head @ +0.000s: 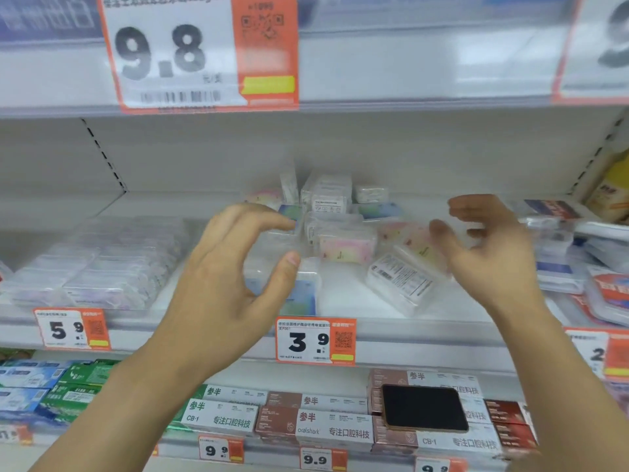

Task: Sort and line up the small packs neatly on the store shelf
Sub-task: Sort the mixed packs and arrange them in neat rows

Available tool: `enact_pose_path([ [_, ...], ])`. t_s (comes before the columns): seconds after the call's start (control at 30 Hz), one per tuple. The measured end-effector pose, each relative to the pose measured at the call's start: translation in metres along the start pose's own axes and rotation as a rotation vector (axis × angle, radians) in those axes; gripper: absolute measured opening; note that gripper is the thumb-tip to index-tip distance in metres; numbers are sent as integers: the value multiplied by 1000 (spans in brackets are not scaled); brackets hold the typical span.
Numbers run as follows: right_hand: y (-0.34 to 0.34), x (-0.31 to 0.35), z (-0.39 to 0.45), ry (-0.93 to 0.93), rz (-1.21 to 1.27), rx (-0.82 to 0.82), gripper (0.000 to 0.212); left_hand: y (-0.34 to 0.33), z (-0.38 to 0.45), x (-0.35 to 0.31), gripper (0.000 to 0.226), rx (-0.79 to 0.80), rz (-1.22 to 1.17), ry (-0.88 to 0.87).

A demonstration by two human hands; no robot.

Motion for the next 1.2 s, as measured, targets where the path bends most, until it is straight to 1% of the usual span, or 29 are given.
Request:
enact_pose_path([
  [0.03, 2, -8, 1, -51, -102, 87, 47, -6, 8, -14, 23, 42, -25, -24],
  [0.1, 0, -23, -1, -135, -294, 337, 78, -24, 25, -40, 21, 159, -45, -55],
  [0.13, -2, -29, -4, -159, -349, 444, 88, -37, 34, -51, 22, 230, -23, -72],
  [0.17, -3, -33, -5, -170, -366, 503, 93, -50, 43, -60, 26, 307, 19, -91],
  [0.2, -3, -35, -5, -169, -349, 510, 94, -65, 51, -67, 32, 379, 76, -115],
  [0.23, -1, -37, -4, -168, -314, 478, 93, -80, 56, -72, 42, 443, 135, -142],
  [0.3, 6, -39, -1, -163, -235, 359, 83, -109, 61, -78, 63, 568, 241, -163],
  [0.37, 13, -39, 1, -154, -149, 249, 71, -135, 57, -78, 80, 700, 344, -131],
  [0.4, 17, -38, 2, -167, -89, 201, 68, -145, 54, -76, 85, 745, 379, -118],
  [0.47, 25, -38, 3, -209, 55, 108, 66, -154, 54, -73, 86, 769, 373, -110],
  [0.53, 33, -40, 1, -257, 182, 34, 66, -154, 59, -70, 75, 775, 314, -103],
  [0.6, 39, -42, -1, -304, 287, -7, 63, -146, 67, -67, 63, 804, 276, -104],
  [0.7, 39, -44, -5, -389, 392, 21, 56, -133, 81, -60, 45, 848, 140, -23],
  [0.77, 36, -46, -8, -445, 398, 56, 59, -128, 88, -52, 35, 878, 8, 79],
  [0.83, 30, -46, -9, -494, 361, 106, 60, -125, 92, -43, 32, 919, -103, 200],
  [0.9, 22, -46, -12, -532, 371, 169, 61, -124, 96, -34, 30, 930, -141, 269],
  [0.97, 16, -44, -13, -537, 364, 228, 64, -121, 98, -28, 30, 919, -119, 277],
  [1.03, 12, -39, -13, -512, 376, 277, 52, -118, 99, -25, 33, 936, -77, 262],
  [1.1, 9, -38, -12, -501, 382, 290, 40, -114, 100, -24, 33, 940, -63, 256],
  [1.2, 5, -37, -12, -491, 379, 297, 39, -110, 102, -21, 32, 919, -86, 259],
])
Point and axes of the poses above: each hand's wrist, its own z-axis towards the middle knuckle, its own y-axis out of the back of the hand, x = y × z, the point moved 3 cm from there along z, towards the middle knuckle, and after that the axes turned 7 degrees about z, right-handed, at the moved point
